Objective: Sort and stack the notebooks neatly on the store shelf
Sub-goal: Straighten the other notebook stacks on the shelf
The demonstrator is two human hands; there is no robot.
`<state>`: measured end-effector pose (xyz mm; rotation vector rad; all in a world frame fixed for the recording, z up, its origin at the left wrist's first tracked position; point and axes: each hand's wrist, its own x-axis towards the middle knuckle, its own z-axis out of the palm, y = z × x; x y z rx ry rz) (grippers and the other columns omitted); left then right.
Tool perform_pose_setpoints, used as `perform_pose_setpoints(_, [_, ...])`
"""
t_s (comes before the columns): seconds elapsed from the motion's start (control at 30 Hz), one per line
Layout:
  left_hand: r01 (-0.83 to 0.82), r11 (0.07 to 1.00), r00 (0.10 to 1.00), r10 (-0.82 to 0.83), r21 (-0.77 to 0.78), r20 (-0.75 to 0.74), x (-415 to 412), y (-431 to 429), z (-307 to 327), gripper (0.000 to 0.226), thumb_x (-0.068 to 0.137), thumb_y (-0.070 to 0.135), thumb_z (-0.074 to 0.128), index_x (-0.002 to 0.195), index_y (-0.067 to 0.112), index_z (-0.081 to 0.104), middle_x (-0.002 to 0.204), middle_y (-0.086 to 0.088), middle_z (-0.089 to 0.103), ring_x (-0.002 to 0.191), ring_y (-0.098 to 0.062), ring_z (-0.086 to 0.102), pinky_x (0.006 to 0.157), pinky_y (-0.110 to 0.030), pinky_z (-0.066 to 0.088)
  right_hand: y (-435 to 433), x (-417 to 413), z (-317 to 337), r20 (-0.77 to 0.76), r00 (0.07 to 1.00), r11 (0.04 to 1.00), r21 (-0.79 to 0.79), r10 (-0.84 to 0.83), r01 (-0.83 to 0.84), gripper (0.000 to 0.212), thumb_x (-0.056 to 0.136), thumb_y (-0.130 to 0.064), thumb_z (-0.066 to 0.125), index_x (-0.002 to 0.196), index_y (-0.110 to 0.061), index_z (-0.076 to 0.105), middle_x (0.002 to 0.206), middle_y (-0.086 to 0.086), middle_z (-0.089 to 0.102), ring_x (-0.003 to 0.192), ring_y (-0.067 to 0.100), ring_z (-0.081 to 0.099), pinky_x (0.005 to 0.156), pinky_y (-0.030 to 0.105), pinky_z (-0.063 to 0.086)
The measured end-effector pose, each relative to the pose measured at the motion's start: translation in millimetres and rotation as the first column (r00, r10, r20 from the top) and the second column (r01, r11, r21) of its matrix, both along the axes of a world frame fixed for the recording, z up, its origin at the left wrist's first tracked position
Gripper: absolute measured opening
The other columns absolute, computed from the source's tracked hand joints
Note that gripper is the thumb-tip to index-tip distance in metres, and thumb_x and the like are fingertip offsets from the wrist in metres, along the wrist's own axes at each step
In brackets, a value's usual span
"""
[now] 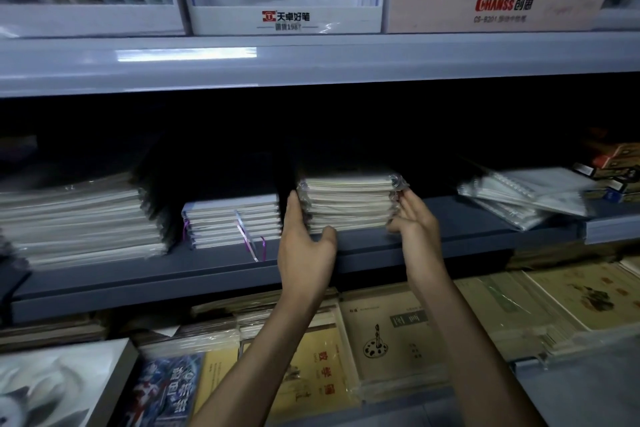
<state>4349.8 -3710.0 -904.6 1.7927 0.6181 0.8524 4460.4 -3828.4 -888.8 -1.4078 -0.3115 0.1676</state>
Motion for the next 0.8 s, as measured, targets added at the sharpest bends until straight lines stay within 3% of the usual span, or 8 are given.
perform_pose_setpoints(0.1, [0.016, 1.0, 1.0, -0.015, -0.012, 0.008, 1.7, 0.3, -1.3, 0.084, 0.083, 0.039, 0.055, 0.162, 0.048, 0.026, 0.142, 0.017, 0.062, 0.124, -0.011, 0.062, 0.102, -0.042, 0.055, 0.8, -1.0, -2.5, 0.008, 1.0, 1.0, -0.021, 0.018, -0.018, 0.077, 0.086, 0.023, 0.044, 0.155, -0.012, 0.041, 0.144, -0.002, 0.055, 0.116, 0.007, 0.058, 0.077, 0.012, 0.05])
perform_pose_setpoints(0.27, [0.058, 0.998, 0.998, -0.058, -0.005, 0.009, -2.3, 2.0, -2.7, 0.086, 0.082, 0.03, 0.053, 0.162, 0.048, 0.026, 0.143, 0.017, 0.062, 0.108, -0.002, 0.066, 0.098, -0.046, 0.057, -2.3, 3.6, -4.8, 0.019, 1.0, 0.998, -0.052, 0.023, -0.022, 0.077, 0.087, 0.021, 0.046, 0.157, -0.01, 0.039, 0.152, -0.001, 0.049, 0.13, 0.007, 0.049, 0.077, 0.004, 0.048])
perform_pose_setpoints(0.4, [0.066, 0.998, 0.998, -0.066, 0.015, -0.001, -3.8, 3.2, -3.1, 0.087, 0.082, 0.027, 0.05, 0.164, 0.043, 0.026, 0.127, 0.021, 0.064, 0.09, 0.008, 0.063, 0.09, -0.039, 0.057, -2.5, 5.2, -5.5, 0.02, 0.999, 0.994, -0.103, 0.037, -0.034, 0.079, 0.087, 0.023, 0.045, 0.158, -0.011, 0.037, 0.155, -0.001, 0.047, 0.127, 0.008, 0.055, 0.077, 0.007, 0.049])
perform_pose_setpoints(0.53, [0.089, 0.996, 0.996, -0.089, 0.005, -0.029, -8.6, 8.5, 0.0, 0.081, 0.09, 0.015, 0.052, 0.165, 0.036, 0.028, 0.125, 0.027, 0.058, 0.081, 0.025, 0.056, 0.08, -0.024, 0.05, -2.3, 5.1, -1.9, 0.007, 0.999, 0.986, -0.164, 0.041, -0.039, 0.081, 0.086, 0.026, 0.042, 0.158, -0.011, 0.036, 0.15, -0.002, 0.049, 0.131, 0.014, 0.053, 0.082, 0.007, 0.045])
perform_pose_setpoints(0.6, [0.076, 0.997, 0.995, -0.077, -0.016, -0.056, -10.6, 8.8, 2.2, 0.078, 0.099, 0.004, 0.052, 0.166, 0.033, 0.025, 0.113, 0.031, 0.059, 0.076, 0.011, 0.064, 0.068, -0.025, 0.051, -0.8, 3.7, 0.8, 0.012, 1.0, 0.977, -0.211, 0.026, -0.023, 0.079, 0.087, 0.025, 0.04, 0.156, -0.012, 0.041, 0.138, -0.002, 0.057, 0.118, 0.01, 0.057, 0.087, 0.011, 0.043])
perform_pose_setpoints(0.67, [0.042, 0.999, 0.995, -0.039, 0.035, -0.096, -10.7, 4.9, 2.1, 0.076, 0.1, 0.007, 0.051, 0.165, 0.035, 0.023, 0.1, 0.02, 0.065, 0.071, -0.014, 0.066, 0.059, -0.034, 0.05, -1.4, 3.3, 1.6, 0.042, 0.999, 0.962, -0.271, -0.016, 0.027, 0.073, 0.091, 0.018, 0.041, 0.156, -0.017, 0.041, 0.13, -0.006, 0.06, 0.108, 0.008, 0.057, 0.089, 0.019, 0.04])
perform_pose_setpoints(0.73, [0.024, 0.993, 0.992, -0.009, 0.116, -0.127, -8.9, 0.8, -1.6, 0.068, 0.094, 0.016, 0.051, 0.155, 0.04, 0.034, 0.103, 0.005, 0.069, 0.083, -0.025, 0.067, 0.066, -0.037, 0.054, -5.1, 0.4, 2.6, 0.081, 0.996, 0.932, -0.356, -0.04, 0.066, 0.073, 0.096, 0.01, 0.043, 0.161, -0.02, 0.03, 0.145, -0.007, 0.055, 0.123, 0.015, 0.056, 0.093, 0.027, 0.044])
perform_pose_setpoints(0.8, [0.014, 0.991, 0.988, 0.008, 0.136, -0.156, -4.5, 1.9, -6.2, 0.058, 0.086, 0.023, 0.048, 0.14, 0.041, 0.043, 0.105, 0.003, 0.069, 0.091, -0.031, 0.065, 0.071, -0.044, 0.056, -7.4, -4.1, 2.5, 0.053, 0.998, 0.923, -0.381, -0.036, 0.053, 0.075, 0.096, 0.008, 0.043, 0.162, -0.022, 0.026, 0.151, -0.008, 0.051, 0.121, 0.021, 0.058, 0.08, 0.03, 0.049])
